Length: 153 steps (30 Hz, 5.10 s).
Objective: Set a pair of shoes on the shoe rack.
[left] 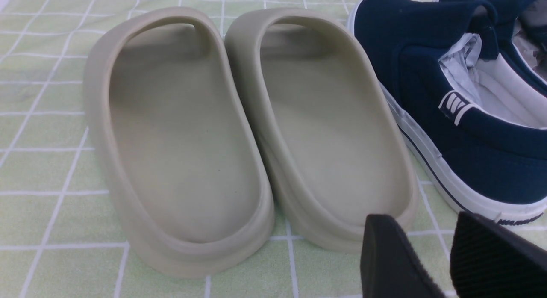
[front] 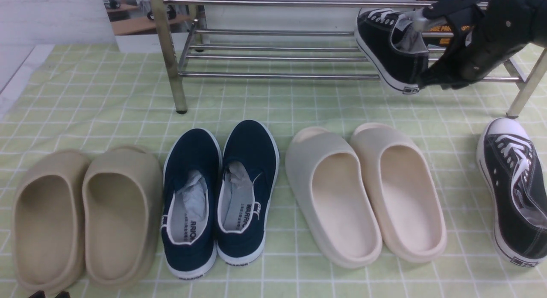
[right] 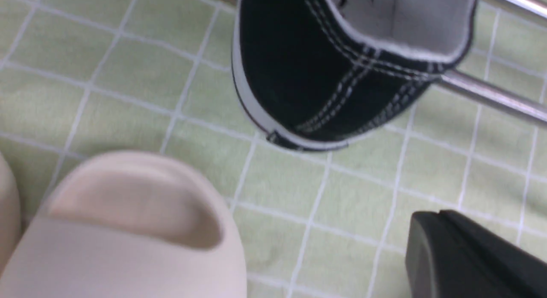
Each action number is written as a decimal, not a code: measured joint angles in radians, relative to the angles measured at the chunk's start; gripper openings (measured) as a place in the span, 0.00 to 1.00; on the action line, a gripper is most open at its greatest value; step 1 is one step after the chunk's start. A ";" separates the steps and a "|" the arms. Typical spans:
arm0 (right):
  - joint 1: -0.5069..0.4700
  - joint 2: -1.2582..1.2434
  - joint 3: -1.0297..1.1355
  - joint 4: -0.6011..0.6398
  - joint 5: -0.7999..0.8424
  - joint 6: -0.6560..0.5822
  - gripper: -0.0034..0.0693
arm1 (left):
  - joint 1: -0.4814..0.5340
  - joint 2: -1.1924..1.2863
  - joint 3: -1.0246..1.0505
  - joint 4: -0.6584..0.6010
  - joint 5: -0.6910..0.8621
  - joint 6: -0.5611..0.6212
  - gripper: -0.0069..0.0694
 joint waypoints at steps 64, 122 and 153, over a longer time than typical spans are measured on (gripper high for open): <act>-0.089 0.498 -0.862 0.056 0.378 0.044 0.24 | 0.000 0.000 0.000 0.000 0.001 0.000 0.40; -0.080 -0.179 -0.165 0.094 0.485 -0.036 0.62 | 0.000 0.000 0.000 0.000 0.001 0.000 0.40; -0.080 -1.835 1.656 0.239 -1.006 -0.109 0.05 | 0.000 0.000 0.000 0.000 0.001 0.000 0.40</act>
